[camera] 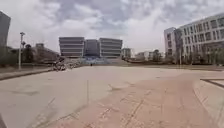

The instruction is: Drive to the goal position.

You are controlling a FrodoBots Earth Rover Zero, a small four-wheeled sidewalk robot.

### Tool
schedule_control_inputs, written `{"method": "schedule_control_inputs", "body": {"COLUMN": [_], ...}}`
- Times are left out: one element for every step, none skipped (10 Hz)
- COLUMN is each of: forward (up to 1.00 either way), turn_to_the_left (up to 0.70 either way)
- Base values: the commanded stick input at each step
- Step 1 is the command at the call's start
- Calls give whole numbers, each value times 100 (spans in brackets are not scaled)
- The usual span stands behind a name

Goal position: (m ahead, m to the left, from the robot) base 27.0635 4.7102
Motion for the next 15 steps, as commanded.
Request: {"method": "schedule_control_inputs", "body": {"forward": [70, 70, 70, 70, 70, 70, 70, 70, 70, 70, 70, 70, 70, 70, 70], "turn_to_the_left": [0, 0, -1, -2, -8, -21, -28, -29, -22, -7, 0, 0, 0, 0, 0]}}
